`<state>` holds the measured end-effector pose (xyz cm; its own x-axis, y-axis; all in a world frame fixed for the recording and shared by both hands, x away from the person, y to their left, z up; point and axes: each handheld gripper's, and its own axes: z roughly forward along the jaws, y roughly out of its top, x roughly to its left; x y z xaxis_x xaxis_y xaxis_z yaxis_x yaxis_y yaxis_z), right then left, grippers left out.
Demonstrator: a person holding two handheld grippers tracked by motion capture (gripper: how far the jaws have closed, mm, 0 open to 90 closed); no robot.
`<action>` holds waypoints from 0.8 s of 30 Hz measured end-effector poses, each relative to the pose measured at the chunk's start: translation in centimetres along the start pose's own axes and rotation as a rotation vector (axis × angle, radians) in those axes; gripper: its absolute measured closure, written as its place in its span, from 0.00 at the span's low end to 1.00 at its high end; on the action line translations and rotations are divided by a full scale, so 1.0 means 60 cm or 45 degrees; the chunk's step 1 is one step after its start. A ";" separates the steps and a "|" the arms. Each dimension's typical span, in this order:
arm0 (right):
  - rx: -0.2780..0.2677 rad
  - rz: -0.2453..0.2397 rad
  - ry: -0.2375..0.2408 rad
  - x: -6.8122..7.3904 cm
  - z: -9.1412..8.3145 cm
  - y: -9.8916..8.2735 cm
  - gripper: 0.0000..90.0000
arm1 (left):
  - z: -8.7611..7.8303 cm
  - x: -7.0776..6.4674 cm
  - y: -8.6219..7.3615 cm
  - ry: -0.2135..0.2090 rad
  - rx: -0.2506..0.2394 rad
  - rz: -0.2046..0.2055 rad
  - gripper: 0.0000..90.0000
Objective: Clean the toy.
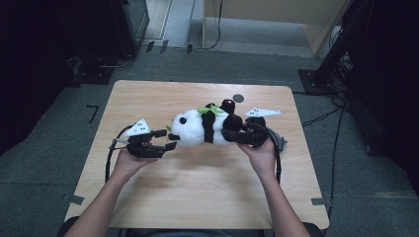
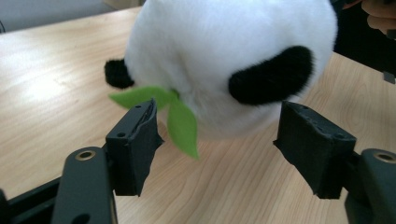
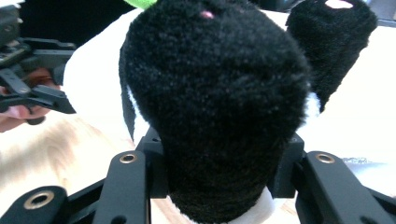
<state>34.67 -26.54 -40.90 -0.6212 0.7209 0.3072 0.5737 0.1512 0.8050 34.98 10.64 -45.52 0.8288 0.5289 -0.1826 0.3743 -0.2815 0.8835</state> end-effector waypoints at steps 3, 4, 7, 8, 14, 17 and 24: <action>-0.005 0.001 0.040 0.011 -0.001 0.003 0.60 | 0.001 -0.006 0.003 -0.005 -0.039 0.012 0.24; -0.006 0.001 0.047 0.014 -0.001 0.003 0.60 | 0.001 -0.007 0.003 -0.001 -0.048 0.012 0.21; 0.004 0.000 0.075 0.023 0.001 0.003 0.60 | 0.002 -0.005 0.002 0.009 -0.064 0.019 0.11; 0.008 -0.001 0.096 0.025 0.003 0.002 0.60 | 0.003 -0.004 0.002 0.009 -0.076 0.025 0.07; 0.033 0.018 0.132 0.033 0.012 0.000 0.60 | 0.015 -0.005 -0.004 -0.009 -0.112 0.103 0.00; 0.035 0.028 0.138 0.034 0.017 -0.004 0.60 | 0.025 -0.004 -0.005 -0.006 -0.085 0.074 0.00; 0.070 0.022 0.095 0.037 0.020 -0.006 0.60 | 0.037 0.000 -0.010 0.035 -0.002 0.039 0.11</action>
<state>33.74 -24.16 -41.13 -0.6480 0.6715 0.3594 0.6119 0.1779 0.7707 35.68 9.04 -46.97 0.8281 0.5419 -0.1433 0.3482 -0.2969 0.8892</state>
